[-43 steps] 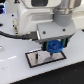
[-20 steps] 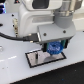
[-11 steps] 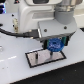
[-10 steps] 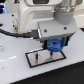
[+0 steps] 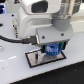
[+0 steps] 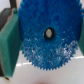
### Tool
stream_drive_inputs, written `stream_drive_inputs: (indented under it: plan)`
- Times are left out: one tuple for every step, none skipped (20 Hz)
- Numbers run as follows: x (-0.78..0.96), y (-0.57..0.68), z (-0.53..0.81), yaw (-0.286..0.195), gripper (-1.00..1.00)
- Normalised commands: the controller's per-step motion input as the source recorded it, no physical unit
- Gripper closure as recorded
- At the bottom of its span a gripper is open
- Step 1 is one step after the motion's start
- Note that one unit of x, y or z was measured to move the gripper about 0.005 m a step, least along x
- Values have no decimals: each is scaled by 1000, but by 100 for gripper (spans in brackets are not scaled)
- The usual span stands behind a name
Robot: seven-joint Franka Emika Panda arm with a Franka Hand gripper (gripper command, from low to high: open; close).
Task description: Insert the blue gear onto the right peg, followed by the red gear
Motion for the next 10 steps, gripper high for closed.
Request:
stream_drive_inputs:
  plan:
    - [186, 11, -227, 0, 100]
    - [176, 5, -217, 0, 100]
    - [143, 17, -182, 0, 100]
    - [155, 17, -191, 0, 100]
    - [155, 36, -126, 0, 100]
    - [155, 53, -104, 0, 100]
    - [80, 41, -140, 0, 100]
    - [91, 49, -71, 0, 100]
    - [69, 42, -13, 0, 100]
    - [7, 57, 103, 0, -100]
